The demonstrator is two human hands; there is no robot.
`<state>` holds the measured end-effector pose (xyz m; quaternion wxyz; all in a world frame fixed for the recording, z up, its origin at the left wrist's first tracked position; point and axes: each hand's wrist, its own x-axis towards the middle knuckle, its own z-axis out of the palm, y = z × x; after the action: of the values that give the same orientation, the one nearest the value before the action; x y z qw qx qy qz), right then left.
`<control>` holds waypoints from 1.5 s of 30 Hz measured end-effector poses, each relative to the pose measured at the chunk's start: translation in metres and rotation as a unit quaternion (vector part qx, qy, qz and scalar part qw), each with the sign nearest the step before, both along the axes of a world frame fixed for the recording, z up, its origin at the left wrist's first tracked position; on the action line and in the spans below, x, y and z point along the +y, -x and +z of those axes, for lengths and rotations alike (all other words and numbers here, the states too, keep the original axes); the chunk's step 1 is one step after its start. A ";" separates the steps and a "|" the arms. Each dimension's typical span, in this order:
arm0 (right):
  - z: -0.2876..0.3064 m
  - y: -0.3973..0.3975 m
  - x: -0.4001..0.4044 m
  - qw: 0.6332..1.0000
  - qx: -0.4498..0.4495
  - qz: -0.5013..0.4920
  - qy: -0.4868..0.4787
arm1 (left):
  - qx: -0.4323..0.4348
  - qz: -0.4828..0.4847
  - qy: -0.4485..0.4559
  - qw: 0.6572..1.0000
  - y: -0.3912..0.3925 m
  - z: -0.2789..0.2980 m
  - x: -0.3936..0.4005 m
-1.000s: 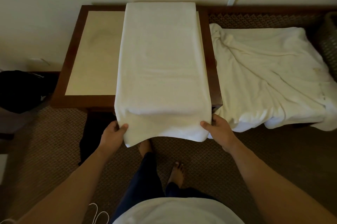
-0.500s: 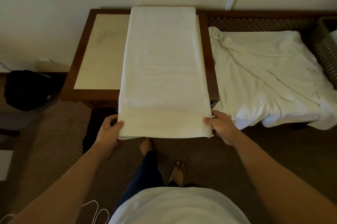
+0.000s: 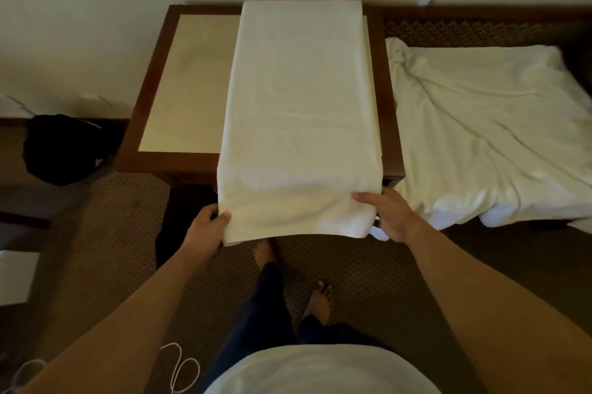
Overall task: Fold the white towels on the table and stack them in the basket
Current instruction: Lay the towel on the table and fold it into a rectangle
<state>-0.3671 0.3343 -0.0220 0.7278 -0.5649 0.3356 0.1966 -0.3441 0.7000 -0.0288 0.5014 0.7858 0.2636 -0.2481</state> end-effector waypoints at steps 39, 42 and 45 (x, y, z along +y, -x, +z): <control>0.081 -0.219 -0.022 0.898 0.006 0.077 0.433 | -0.146 -0.049 -0.143 0.978 -0.261 0.085 -0.056; 0.068 -0.231 -0.027 0.885 0.045 0.136 0.442 | -0.113 -0.108 -0.142 0.977 -0.273 0.081 -0.059; 0.060 -0.237 -0.028 0.888 0.043 0.116 0.443 | -0.103 -0.121 -0.158 0.975 -0.283 0.078 -0.063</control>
<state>-0.1303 0.3062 0.0385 0.3588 -0.8546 0.3506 0.1342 -0.0608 0.6368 0.0491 0.3617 0.9024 0.1495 -0.1803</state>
